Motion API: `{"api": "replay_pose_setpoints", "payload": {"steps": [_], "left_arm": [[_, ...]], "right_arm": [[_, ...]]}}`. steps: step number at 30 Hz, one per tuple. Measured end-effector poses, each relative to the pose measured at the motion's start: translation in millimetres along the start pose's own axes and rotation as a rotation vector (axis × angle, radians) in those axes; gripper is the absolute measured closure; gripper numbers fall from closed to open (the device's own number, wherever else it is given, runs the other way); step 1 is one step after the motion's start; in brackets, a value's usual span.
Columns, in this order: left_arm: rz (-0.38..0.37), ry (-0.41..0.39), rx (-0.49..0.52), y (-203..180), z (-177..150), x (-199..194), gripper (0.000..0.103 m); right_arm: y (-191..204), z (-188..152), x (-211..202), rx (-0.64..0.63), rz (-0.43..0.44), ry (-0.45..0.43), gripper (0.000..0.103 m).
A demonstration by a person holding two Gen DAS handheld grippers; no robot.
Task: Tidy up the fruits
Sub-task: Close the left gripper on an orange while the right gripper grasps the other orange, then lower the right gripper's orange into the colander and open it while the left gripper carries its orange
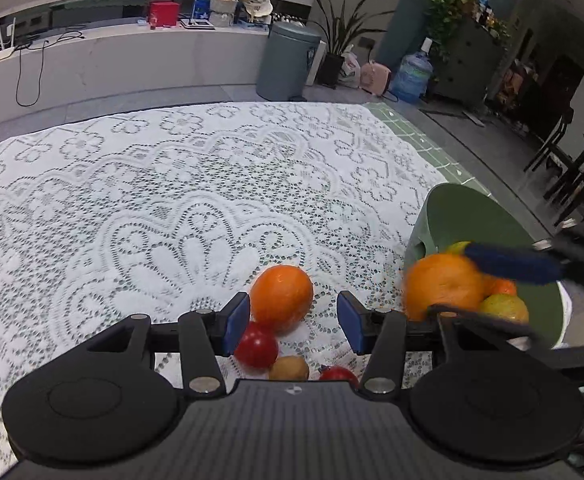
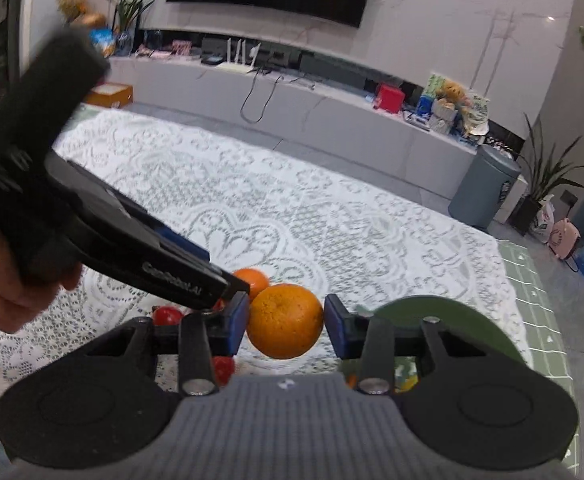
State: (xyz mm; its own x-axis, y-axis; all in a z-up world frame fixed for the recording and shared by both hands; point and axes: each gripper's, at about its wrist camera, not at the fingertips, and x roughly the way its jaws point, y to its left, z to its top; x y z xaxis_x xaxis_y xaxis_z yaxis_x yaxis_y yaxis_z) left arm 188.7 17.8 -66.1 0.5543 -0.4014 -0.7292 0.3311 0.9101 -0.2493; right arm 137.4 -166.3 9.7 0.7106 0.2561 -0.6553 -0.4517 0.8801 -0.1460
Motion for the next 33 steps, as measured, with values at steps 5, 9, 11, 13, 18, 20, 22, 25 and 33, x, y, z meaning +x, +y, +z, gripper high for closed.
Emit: {"api": "replay_pose_setpoints", "payload": {"steps": [5, 9, 11, 13, 18, 20, 22, 25, 33], "left_arm": [[0.040, 0.025, 0.032, -5.9, 2.8, 19.0, 0.044], [0.065, 0.042, 0.038, -9.0, 2.3, 30.3, 0.044], [0.077, 0.049, 0.043, -10.3, 2.0, 33.4, 0.044], [0.091, 0.054, 0.046, -11.3, 2.0, 35.6, 0.044], [0.123, 0.070, 0.037, -9.6, 3.6, 40.4, 0.044], [0.133, 0.084, 0.027, -8.3, 4.0, 42.2, 0.047], [0.138, 0.087, 0.021, -8.0, 3.3, 43.6, 0.048], [0.137, 0.086, 0.015, -9.0, 4.6, 43.8, 0.053], [0.163, 0.049, -0.019, -11.3, 5.6, 39.2, 0.056]], "right_arm": [[-26.1, -7.8, -15.7, 0.040, -0.067, 0.004, 0.064], [-50.3, -22.4, -20.9, 0.065, -0.135, 0.037, 0.064], [-63.5, -31.0, -20.3, 0.073, -0.173, 0.060, 0.064], [-76.2, -38.7, -18.0, 0.076, -0.208, 0.079, 0.064], [-98.6, -54.8, -7.2, 0.060, -0.269, 0.119, 0.064], [-103.5, -59.7, -0.3, 0.048, -0.274, 0.135, 0.064], [-106.3, -63.1, 6.1, 0.039, -0.274, 0.145, 0.064], [-111.1, -66.7, 13.2, 0.031, -0.273, 0.156, 0.065], [-115.9, -71.7, 25.9, 0.009, -0.272, 0.166, 0.065]]}}
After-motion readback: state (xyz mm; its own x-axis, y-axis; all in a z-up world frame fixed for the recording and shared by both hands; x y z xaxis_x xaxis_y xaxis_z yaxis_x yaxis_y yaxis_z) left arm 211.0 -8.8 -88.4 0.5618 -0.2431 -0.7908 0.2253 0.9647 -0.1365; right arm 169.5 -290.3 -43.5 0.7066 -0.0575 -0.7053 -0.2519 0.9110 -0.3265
